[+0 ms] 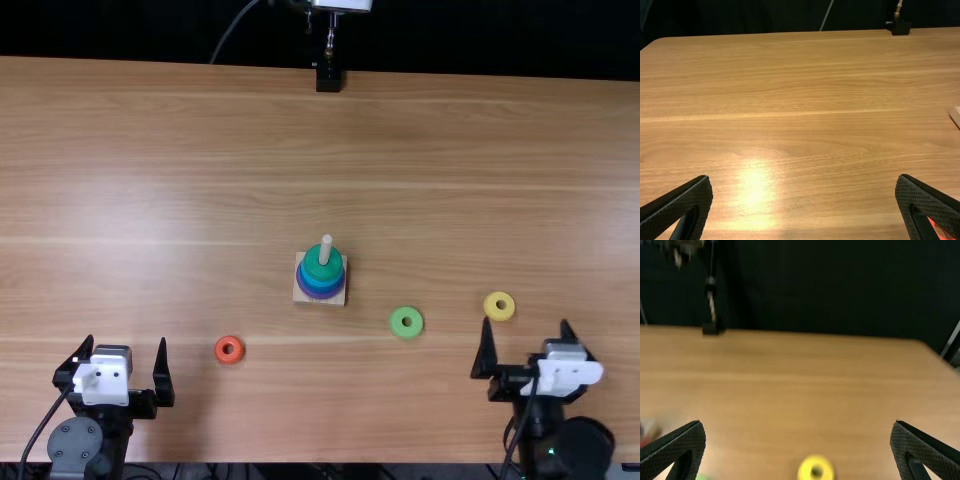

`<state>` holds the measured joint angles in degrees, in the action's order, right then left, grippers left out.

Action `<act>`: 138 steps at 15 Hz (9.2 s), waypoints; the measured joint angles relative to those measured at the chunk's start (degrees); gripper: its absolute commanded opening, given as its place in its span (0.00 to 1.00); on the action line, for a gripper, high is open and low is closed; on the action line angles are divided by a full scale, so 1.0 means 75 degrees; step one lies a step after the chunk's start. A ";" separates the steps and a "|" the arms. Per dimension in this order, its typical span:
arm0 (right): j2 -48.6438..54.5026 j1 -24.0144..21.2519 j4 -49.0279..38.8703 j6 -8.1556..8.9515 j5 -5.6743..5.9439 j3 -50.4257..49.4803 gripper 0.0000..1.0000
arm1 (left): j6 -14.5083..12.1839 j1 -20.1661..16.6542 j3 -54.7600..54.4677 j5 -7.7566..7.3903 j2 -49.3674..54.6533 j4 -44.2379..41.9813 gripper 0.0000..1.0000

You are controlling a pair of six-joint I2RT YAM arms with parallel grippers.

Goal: Build the Hanoi tower: stack the rings onto the peg from bottom to top in this color order: purple, dark blue, light blue, dark green, light green, yellow, orange.

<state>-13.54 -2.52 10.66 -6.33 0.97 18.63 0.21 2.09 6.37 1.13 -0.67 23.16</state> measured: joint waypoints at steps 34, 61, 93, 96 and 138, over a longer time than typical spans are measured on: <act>-1.0360 0.2888 0.4237 0.1728 0.0213 0.4899 1.00 | 0.0000 0.0000 0.0000 0.0003 0.0000 -0.0006 1.00; -1.1310 0.3098 0.3375 0.1705 0.0213 0.4986 0.00 | 0.0000 0.0000 0.0000 0.0003 0.0000 -0.0003 1.00; -1.3178 0.4887 0.8626 0.1708 0.0219 1.3484 0.00 | 0.0003 0.0003 0.0000 0.0003 0.0000 0.0000 1.00; -1.3502 0.4887 0.8620 0.1711 0.0219 1.3484 0.00 | 0.0003 0.0000 0.0000 0.0006 -0.0003 0.0000 1.00; -0.9346 0.0000 0.5942 -0.0114 0.0268 0.6747 1.00 | 0.0003 0.0000 0.0000 0.0003 0.0000 0.0000 1.00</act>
<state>-83.64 -2.52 55.22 -7.18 2.98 69.23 0.23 2.09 6.37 1.15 -0.67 23.16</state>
